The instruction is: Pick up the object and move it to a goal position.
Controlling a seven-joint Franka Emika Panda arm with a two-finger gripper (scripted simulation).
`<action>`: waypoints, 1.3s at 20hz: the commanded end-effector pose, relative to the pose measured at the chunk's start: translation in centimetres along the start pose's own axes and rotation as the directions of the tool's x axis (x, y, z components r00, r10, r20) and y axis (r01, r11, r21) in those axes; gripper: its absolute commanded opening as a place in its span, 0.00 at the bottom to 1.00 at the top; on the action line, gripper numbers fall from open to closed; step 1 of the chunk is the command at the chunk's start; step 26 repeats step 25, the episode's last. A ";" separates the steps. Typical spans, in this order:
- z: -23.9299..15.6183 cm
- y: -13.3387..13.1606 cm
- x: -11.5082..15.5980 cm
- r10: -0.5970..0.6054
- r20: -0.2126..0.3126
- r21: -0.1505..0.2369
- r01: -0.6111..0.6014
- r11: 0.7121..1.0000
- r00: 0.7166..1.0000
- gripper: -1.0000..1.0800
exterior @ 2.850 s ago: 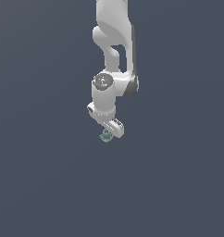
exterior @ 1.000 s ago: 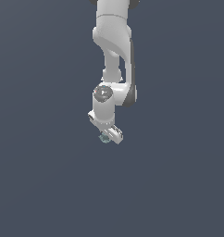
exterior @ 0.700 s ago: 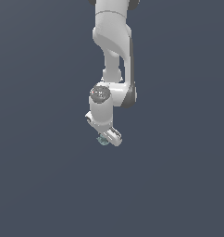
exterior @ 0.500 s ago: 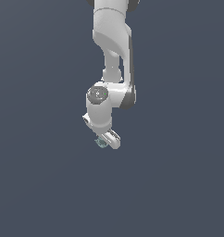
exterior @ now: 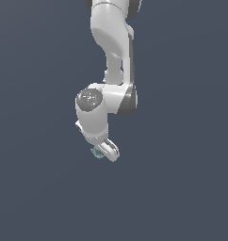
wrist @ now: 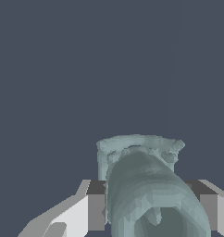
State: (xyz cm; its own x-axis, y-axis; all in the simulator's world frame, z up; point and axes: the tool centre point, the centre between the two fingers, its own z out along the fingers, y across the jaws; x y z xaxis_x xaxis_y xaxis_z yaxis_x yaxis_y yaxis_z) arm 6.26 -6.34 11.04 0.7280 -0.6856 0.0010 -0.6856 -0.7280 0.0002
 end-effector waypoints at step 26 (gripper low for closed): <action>-4.1 -3.1 6.2 0.000 0.001 0.000 0.000 1.000 1.000 0.00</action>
